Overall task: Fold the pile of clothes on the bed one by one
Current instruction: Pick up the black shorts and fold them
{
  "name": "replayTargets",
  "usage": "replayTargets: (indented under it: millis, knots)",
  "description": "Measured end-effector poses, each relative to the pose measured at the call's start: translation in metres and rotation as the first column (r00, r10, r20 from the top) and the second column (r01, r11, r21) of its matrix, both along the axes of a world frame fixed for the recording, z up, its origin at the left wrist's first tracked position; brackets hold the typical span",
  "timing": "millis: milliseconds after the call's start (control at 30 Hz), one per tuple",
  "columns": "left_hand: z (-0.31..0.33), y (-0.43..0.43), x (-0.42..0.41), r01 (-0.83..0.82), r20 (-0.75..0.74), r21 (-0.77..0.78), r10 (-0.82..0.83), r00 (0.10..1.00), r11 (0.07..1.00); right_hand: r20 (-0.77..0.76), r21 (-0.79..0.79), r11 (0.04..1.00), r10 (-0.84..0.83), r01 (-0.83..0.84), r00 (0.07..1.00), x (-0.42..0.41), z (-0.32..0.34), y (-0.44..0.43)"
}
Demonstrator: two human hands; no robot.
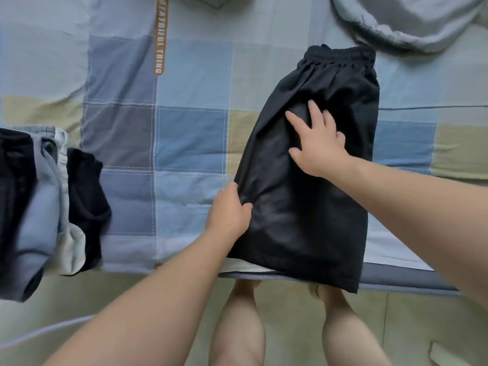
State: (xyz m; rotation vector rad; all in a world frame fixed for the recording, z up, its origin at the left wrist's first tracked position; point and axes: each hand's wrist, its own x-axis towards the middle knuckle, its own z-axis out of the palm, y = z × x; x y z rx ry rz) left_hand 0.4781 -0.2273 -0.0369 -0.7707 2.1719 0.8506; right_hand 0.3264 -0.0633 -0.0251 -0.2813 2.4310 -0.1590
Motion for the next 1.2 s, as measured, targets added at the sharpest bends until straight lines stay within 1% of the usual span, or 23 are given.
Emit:
replayTargets:
  millis: [67, 100, 133, 167, 200, 267, 300, 333, 400, 467, 533, 567, 600, 633, 733, 800, 867, 967, 1033, 1100, 1167, 1200]
  knots:
    - [-0.003, -0.002, 0.005, -0.037, -0.071, -0.061, 0.033, 0.997, 0.997, 0.132, -0.008, 0.998, 0.066, -0.066, 0.989, -0.009, -0.006, -0.01]
    - [-0.003, -0.003, 0.006, -0.066, -0.11, -0.056, 0.059, 0.992, 0.996, 0.192, -0.015, 0.994, 0.112, -0.111, 0.975, -0.011, -0.007, -0.012]
    - [-0.003, -0.003, 0.006, -0.094, -0.134, -0.035, 0.088, 0.987, 0.995, 0.223, -0.027, 0.992, 0.13, -0.127, 0.966, -0.012, -0.007, -0.013]
    - [-0.003, -0.003, 0.006, -0.121, -0.142, -0.016, 0.117, 0.983, 0.993, 0.214, -0.048, 0.992, 0.121, -0.113, 0.969, -0.015, -0.004, -0.013]
    - [-0.003, -0.003, 0.005, -0.138, -0.141, -0.027, 0.133, 0.981, 0.99, 0.164, -0.081, 0.993, 0.099, -0.087, 0.982, -0.019, -0.002, -0.012]
    - [-0.004, -0.002, -0.003, -0.115, -0.145, -0.151, 0.094, 0.985, 0.982, -0.005, -0.145, 0.988, 0.054, -0.054, 0.999, -0.034, 0.003, -0.008]
    - [-0.004, -0.002, -0.009, -0.093, -0.152, -0.214, 0.061, 0.986, 0.973, -0.08, -0.148, 0.988, 0.041, -0.053, 0.996, -0.044, 0.005, -0.007]
    - [-0.004, -0.002, -0.017, -0.083, -0.159, -0.24, 0.046, 0.986, 0.967, -0.136, -0.122, 0.991, 0.03, -0.047, 0.99, -0.055, 0.006, -0.007]
    - [-0.007, -0.001, -0.035, -0.078, -0.147, -0.204, 0.049, 0.988, 0.976, -0.183, -0.015, 1.0, 0.007, -0.01, 0.983, -0.075, 0.005, -0.012]
    - [-0.012, 0.0, -0.049, -0.023, -0.096, -0.137, 0.01, 0.995, 0.99, -0.13, 0.058, 0.997, -0.039, 0.047, 0.991, -0.092, 0.0, -0.018]
    - [-0.017, -0.001, -0.057, 0.025, -0.054, -0.064, -0.028, 0.998, 0.998, 0.001, 0.025, 0.999, -0.04, 0.04, 0.999, -0.104, -0.006, -0.021]
    - [-0.018, -0.002, -0.058, 0.019, -0.046, -0.029, -0.021, 0.999, 0.999, 0.049, -0.014, 1.0, -0.015, 0.016, 0.999, -0.106, -0.008, -0.021]
    - [-0.017, -0.004, -0.058, 0.002, -0.041, -0.004, -0.002, 0.999, 1.0, 0.065, -0.052, 0.999, 0.008, -0.004, 0.998, -0.105, -0.009, -0.02]
    - [-0.016, -0.006, -0.055, -0.016, -0.033, 0.015, 0.017, 0.999, 1.0, 0.048, -0.075, 0.997, 0.023, -0.019, 0.999, -0.101, -0.009, -0.018]
    - [-0.011, -0.011, -0.038, -0.085, -0.014, 0.086, 0.086, 0.996, 0.993, -0.098, -0.088, 0.995, 0.047, -0.055, 0.994, -0.069, -0.001, -0.009]
    - [-0.005, -0.015, -0.024, -0.142, 0.028, 0.176, 0.139, 0.99, 0.974, -0.129, -0.096, 0.994, 0.043, -0.056, 0.991, -0.038, 0.004, 0.001]
    - [-0.003, -0.017, -0.006, -0.158, 0.077, 0.236, 0.144, 0.987, 0.959, -0.078, -0.071, 0.997, 0.017, -0.023, 0.997, -0.003, 0.004, 0.017]
    - [-0.002, -0.02, 0.017, -0.144, 0.139, 0.222, 0.115, 0.984, 0.964, 0.045, 0.001, 0.993, -0.116, 0.116, 0.992, 0.046, 0.001, 0.049]
    - [0.0, -0.02, 0.025, -0.164, 0.156, 0.224, 0.131, 0.979, 0.961, 0.107, 0.033, 0.974, -0.228, 0.226, 0.968, 0.075, 0.001, 0.071]
    - [0.004, -0.018, 0.028, -0.173, 0.166, 0.225, 0.137, 0.977, 0.959, 0.16, 0.061, 0.955, -0.296, 0.29, 0.942, 0.1, 0.003, 0.089]
    - [0.003, -0.016, 0.027, -0.18, 0.166, 0.23, 0.143, 0.976, 0.956, 0.18, 0.106, 0.93, -0.366, 0.352, 0.913, 0.121, 0.001, 0.105]
    - [0.003, -0.015, 0.027, -0.19, 0.171, 0.236, 0.151, 0.974, 0.953, 0.171, 0.125, 0.902, -0.43, 0.414, 0.886, 0.13, -0.002, 0.112]
